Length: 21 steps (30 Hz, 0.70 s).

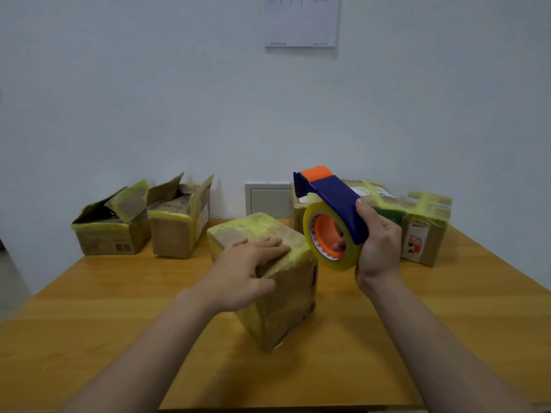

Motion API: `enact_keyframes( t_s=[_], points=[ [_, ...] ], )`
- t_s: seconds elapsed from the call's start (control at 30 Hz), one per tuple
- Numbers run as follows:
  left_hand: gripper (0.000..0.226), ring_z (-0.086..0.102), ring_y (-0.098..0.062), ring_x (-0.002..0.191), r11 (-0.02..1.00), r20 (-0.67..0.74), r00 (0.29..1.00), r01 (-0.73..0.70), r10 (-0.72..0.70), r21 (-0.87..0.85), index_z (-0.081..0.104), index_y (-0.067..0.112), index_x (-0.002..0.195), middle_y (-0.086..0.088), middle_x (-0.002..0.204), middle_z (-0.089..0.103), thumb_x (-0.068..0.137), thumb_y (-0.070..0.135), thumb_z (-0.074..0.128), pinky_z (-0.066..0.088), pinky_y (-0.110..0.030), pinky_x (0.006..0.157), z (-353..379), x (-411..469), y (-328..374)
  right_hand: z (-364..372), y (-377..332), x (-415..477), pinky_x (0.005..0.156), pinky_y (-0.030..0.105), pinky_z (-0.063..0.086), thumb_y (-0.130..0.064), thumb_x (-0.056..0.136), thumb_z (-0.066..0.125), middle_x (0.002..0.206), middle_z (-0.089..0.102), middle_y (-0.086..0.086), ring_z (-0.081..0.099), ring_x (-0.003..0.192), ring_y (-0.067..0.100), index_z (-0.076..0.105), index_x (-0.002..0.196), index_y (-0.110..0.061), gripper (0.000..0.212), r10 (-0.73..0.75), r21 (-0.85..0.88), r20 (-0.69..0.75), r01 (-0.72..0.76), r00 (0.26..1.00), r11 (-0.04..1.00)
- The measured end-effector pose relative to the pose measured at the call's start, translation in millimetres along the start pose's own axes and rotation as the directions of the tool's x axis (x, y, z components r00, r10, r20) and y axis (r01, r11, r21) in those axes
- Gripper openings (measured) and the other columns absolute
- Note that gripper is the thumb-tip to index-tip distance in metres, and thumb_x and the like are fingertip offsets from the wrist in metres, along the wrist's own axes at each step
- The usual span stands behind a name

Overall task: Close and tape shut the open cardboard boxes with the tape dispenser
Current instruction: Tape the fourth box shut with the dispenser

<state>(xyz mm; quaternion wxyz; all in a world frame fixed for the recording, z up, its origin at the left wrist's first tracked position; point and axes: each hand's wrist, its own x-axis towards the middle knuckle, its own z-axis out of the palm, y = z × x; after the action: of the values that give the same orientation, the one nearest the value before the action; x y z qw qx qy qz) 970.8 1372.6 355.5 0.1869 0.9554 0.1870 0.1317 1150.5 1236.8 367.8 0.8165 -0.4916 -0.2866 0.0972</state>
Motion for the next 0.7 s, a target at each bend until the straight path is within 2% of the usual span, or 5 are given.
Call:
enact_keyframes(
  t_s=[0.13, 0.27, 0.47, 0.6, 0.7],
  points=[
    [0.081, 0.033, 0.001, 0.143, 0.968, 0.071, 0.997, 0.023, -0.006, -0.250, 0.059, 0.046, 0.141, 0.032, 0.150, 0.046, 0.066, 0.015, 0.054, 0.033, -0.036, 0.116, -11.6, -0.8, -11.4, -0.3, -7.8, 0.6, 0.063, 0.032, 0.051, -0.043, 0.088, 0.062, 0.080, 0.074, 0.007, 0.066, 0.074, 0.023, 0.076, 0.091, -0.010, 0.036, -0.004, 0.018, 0.071, 0.003, 0.997, 1.000],
    [0.079, 0.032, 0.000, 0.149, 0.946, 0.009, 0.996, -0.081, 0.089, -0.315, 0.065, 0.048, 0.134, 0.030, 0.144, 0.055, 0.070, 0.004, 0.049, 0.019, -0.047, 0.127, -2.3, 1.3, -21.2, -0.9, -15.3, 4.5, 0.062, 0.032, 0.051, -0.044, 0.089, 0.061, 0.087, 0.074, 0.008, 0.067, 0.080, 0.024, 0.077, 0.094, -0.015, 0.033, 0.018, -0.001, 0.189, -0.018, 0.982, 1.000],
    [0.035, 0.045, 0.004, 0.140, 0.940, -0.142, 0.976, -0.199, 0.164, -0.277, 0.071, 0.042, 0.128, 0.027, 0.137, 0.063, 0.095, 0.052, 0.066, 0.030, -0.048, 0.124, 13.2, 6.9, -15.0, -10.5, -23.4, 12.8, 0.057, 0.027, 0.050, -0.044, 0.089, 0.061, 0.083, 0.072, 0.011, 0.065, 0.073, 0.023, 0.079, 0.092, -0.015, 0.035, 0.061, -0.059, 0.262, -0.047, 0.963, 0.997],
    [0.036, 0.048, 0.008, 0.136, 0.954, -0.205, 0.971, -0.171, 0.121, -0.247, 0.072, 0.043, 0.125, 0.027, 0.133, 0.065, 0.090, 0.049, 0.070, 0.041, -0.040, 0.119, 19.0, 6.6, -9.6, -17.6, -32.8, 17.2, 0.046, 0.022, 0.048, -0.037, 0.099, 0.057, 0.076, 0.071, 0.006, 0.063, 0.059, 0.014, 0.075, 0.104, -0.008, 0.034, 0.108, -0.082, 0.279, -0.088, 0.954, 0.993],
    [0.039, 0.051, 0.012, 0.131, 0.960, -0.274, 0.959, -0.147, 0.078, -0.239, 0.074, 0.041, 0.123, 0.024, 0.131, 0.067, 0.085, 0.051, 0.074, 0.044, -0.031, 0.115, 23.0, 0.0, -1.0, -26.2, -42.3, 16.9, 0.047, 0.026, 0.046, -0.034, 0.102, 0.052, 0.072, 0.068, 0.007, 0.061, 0.056, 0.017, 0.075, 0.096, -0.013, 0.032, 0.125, -0.076, 0.320, -0.107, 0.939, 0.991]
  ],
)
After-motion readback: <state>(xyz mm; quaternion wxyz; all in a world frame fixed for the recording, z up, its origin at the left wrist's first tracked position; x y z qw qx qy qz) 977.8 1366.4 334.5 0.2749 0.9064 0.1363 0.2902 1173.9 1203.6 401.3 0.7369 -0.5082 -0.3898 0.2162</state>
